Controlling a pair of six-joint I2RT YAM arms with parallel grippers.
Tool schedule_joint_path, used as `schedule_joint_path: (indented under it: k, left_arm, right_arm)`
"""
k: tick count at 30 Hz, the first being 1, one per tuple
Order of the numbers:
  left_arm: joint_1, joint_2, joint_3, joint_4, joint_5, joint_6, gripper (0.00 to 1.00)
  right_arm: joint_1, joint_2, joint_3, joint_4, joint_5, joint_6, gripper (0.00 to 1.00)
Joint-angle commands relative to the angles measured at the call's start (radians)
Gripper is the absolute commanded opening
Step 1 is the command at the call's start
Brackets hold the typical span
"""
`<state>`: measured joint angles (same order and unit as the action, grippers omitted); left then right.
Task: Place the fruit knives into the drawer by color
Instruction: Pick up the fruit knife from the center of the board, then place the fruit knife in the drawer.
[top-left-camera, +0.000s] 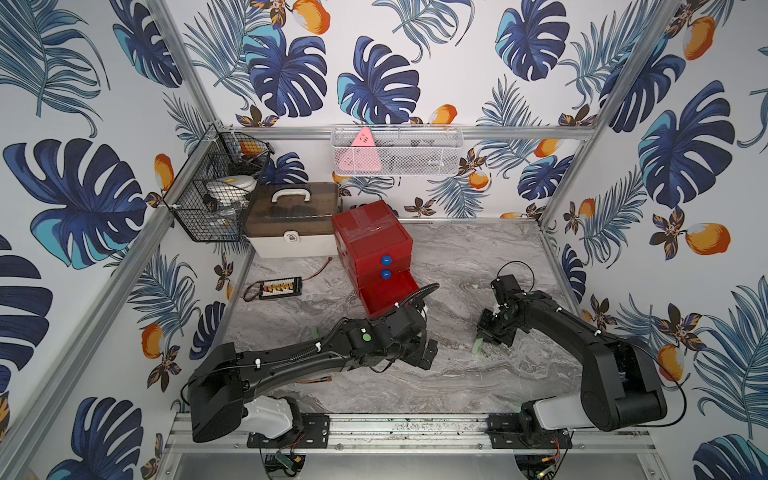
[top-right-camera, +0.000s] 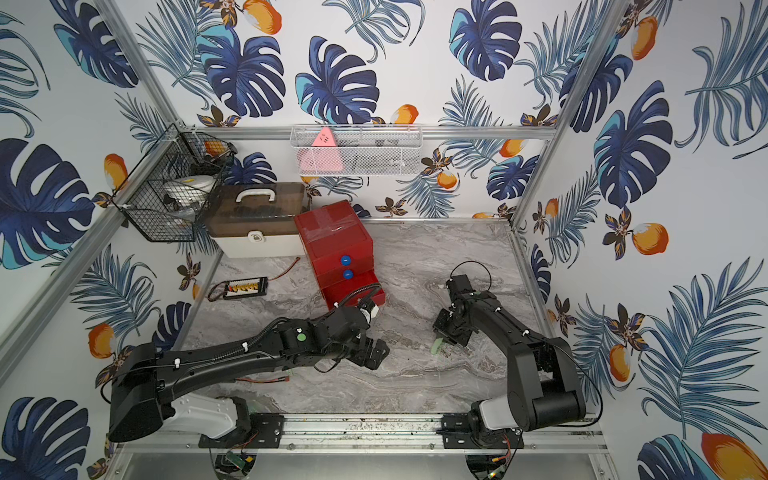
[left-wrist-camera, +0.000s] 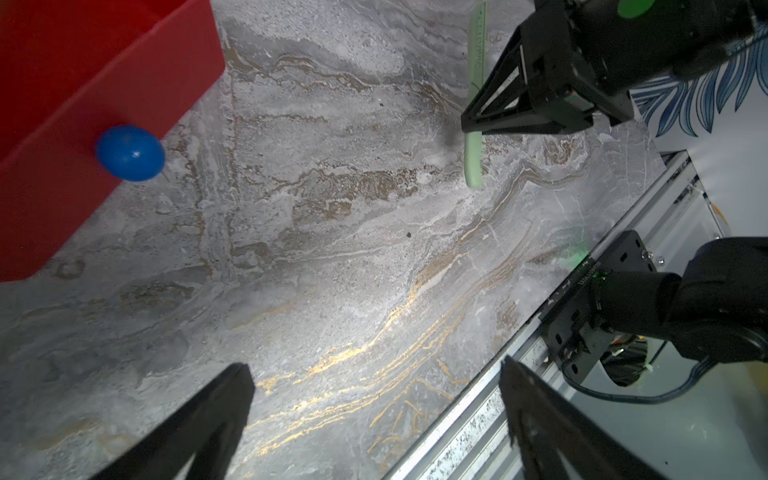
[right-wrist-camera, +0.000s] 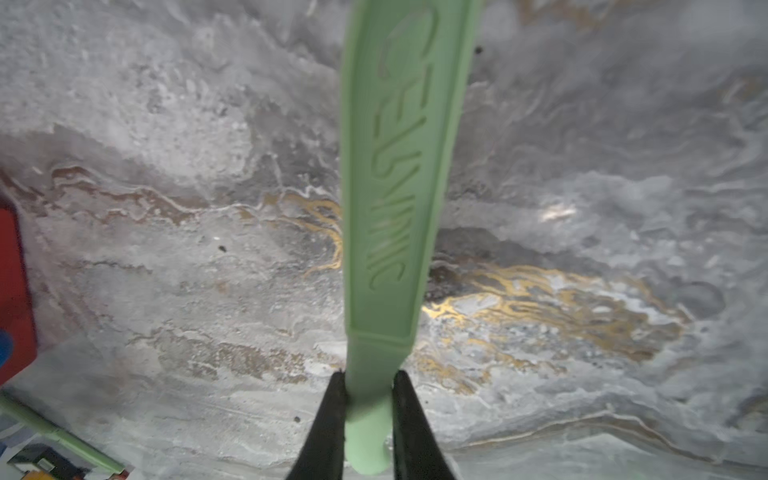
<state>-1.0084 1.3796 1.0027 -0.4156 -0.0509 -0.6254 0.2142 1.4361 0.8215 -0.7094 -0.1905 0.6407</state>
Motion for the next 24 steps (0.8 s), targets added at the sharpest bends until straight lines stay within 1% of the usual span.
schedule_joint_path:
  k: [1,8,11,14,21,22,24]
  left_arm:
    - [0.048,-0.021,0.011,-0.028,0.002,0.029,0.99]
    - [0.216,-0.106,0.014,-0.088,0.044,0.073,0.99]
    - [0.274,-0.139,0.025,-0.123,0.053,0.097,0.99]
    - [0.321,-0.161,0.036,-0.146,0.067,0.111,0.99]
    - [0.392,-0.18,0.087,-0.2,0.06,0.158,0.99]
    - [0.405,-0.182,0.092,-0.205,0.063,0.163,0.99]
    - [0.425,-0.181,0.101,-0.211,0.073,0.17,0.99]
  right_arm:
    - [0.04,0.003,0.024,0.025,-0.028,0.05,0.04]
    - [0.18,0.06,0.092,0.074,-0.046,0.159,0.04]
    - [0.231,0.088,0.132,0.095,-0.053,0.205,0.04]
    - [0.269,0.112,0.175,0.113,-0.066,0.243,0.04]
    - [0.35,0.155,0.307,0.14,-0.094,0.343,0.04]
    - [0.355,0.164,0.355,0.15,-0.095,0.361,0.04]
    - [0.397,0.181,0.396,0.171,-0.102,0.391,0.04]
